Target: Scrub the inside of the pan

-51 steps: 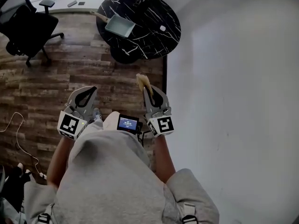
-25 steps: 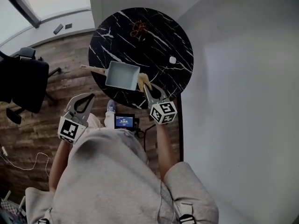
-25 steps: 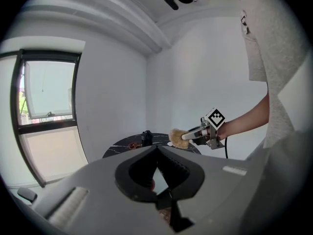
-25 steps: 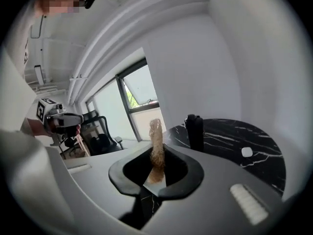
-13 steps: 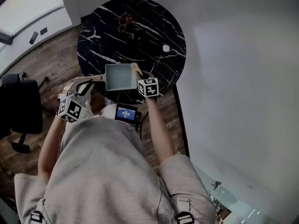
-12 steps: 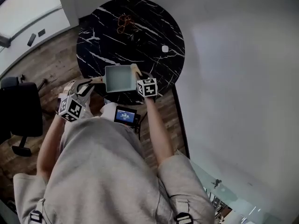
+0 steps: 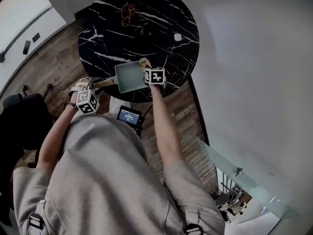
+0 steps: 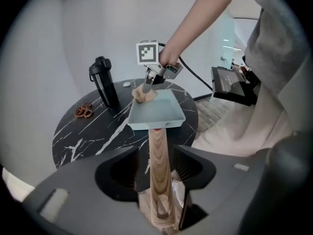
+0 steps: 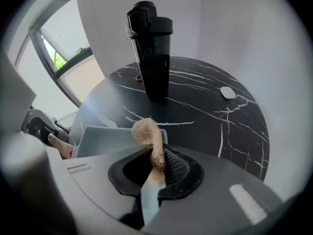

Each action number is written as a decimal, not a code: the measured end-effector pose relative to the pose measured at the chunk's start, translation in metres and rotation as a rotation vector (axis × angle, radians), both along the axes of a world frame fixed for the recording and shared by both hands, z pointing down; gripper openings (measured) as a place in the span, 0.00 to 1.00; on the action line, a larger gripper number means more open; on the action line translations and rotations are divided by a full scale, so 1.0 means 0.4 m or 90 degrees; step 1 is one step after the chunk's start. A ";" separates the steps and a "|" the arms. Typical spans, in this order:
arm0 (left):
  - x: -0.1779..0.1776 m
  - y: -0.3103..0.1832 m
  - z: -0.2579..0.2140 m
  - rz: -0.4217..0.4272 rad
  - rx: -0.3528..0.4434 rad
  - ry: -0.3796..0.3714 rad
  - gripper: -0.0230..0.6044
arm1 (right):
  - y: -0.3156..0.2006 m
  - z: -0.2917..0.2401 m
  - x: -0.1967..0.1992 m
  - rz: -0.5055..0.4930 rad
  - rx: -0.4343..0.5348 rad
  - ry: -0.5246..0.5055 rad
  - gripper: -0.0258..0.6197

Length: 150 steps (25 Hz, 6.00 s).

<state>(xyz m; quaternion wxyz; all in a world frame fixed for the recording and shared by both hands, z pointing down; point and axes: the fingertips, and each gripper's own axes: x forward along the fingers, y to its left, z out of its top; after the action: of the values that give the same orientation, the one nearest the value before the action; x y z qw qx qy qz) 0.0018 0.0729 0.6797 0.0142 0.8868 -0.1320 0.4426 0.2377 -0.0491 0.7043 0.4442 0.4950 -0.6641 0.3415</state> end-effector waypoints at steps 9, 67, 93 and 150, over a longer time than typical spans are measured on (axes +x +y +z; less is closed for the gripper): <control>0.023 0.021 0.026 0.053 -0.012 0.008 0.24 | -0.032 0.040 -0.046 0.019 0.004 0.054 0.11; 0.029 0.036 0.016 0.075 -0.029 0.039 0.23 | 0.085 0.036 -0.129 -0.247 0.059 0.143 0.36; 0.044 0.013 0.004 0.053 -0.006 0.045 0.17 | 0.184 0.085 -0.343 -0.213 -0.086 -0.065 0.18; -0.011 0.045 0.090 -0.115 -0.189 -0.033 0.26 | 0.297 0.095 -0.309 -0.209 -0.226 -0.069 0.17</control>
<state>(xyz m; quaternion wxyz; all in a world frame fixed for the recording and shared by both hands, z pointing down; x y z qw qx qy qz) -0.0025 0.0909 0.7159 0.1817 0.8478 -0.1449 0.4767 0.1141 0.0695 0.7424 0.5371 0.2754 -0.6886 0.4019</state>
